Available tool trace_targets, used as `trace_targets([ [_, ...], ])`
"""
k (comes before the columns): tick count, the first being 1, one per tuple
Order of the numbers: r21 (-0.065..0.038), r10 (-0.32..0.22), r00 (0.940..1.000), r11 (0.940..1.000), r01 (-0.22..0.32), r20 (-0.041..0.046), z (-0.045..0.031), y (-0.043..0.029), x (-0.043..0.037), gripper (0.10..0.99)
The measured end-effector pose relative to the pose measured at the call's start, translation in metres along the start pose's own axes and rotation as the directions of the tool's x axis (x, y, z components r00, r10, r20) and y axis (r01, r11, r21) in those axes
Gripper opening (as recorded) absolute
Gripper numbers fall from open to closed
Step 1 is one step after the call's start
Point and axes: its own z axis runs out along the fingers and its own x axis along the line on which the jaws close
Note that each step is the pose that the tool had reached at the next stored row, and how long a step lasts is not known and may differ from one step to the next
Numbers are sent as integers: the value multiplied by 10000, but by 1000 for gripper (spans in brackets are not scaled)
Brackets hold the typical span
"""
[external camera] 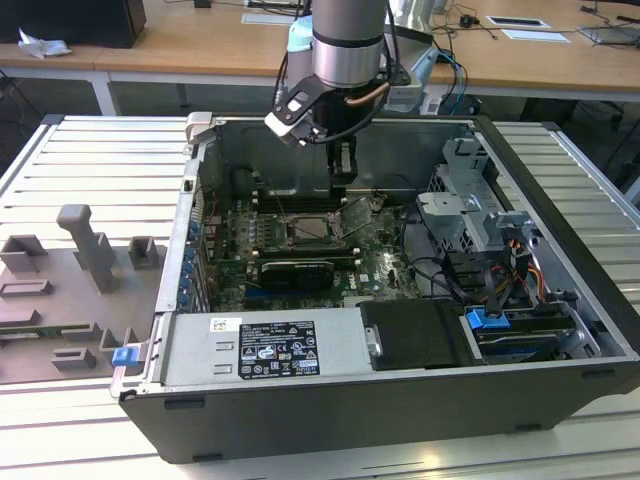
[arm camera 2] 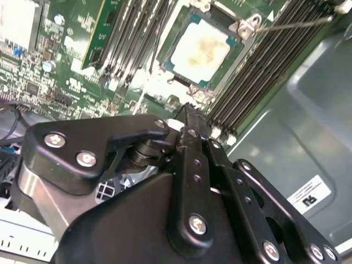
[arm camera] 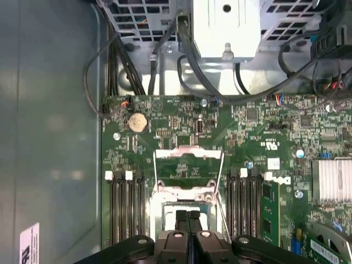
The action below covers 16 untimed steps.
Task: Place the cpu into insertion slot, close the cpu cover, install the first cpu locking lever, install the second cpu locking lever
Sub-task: 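Close the cpu cover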
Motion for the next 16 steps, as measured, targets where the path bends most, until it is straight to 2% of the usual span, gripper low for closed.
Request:
trace_targets([
  [8, 0, -1, 10000, 10000, 1, 1, 7, 138, 2, 106],
  [11, 0, 0, 10000, 10000, 0, 0, 11, 210, 3, 106],
  [16, 0, 0, 10000, 10000, 0, 0, 1, 227, 3, 106],
])
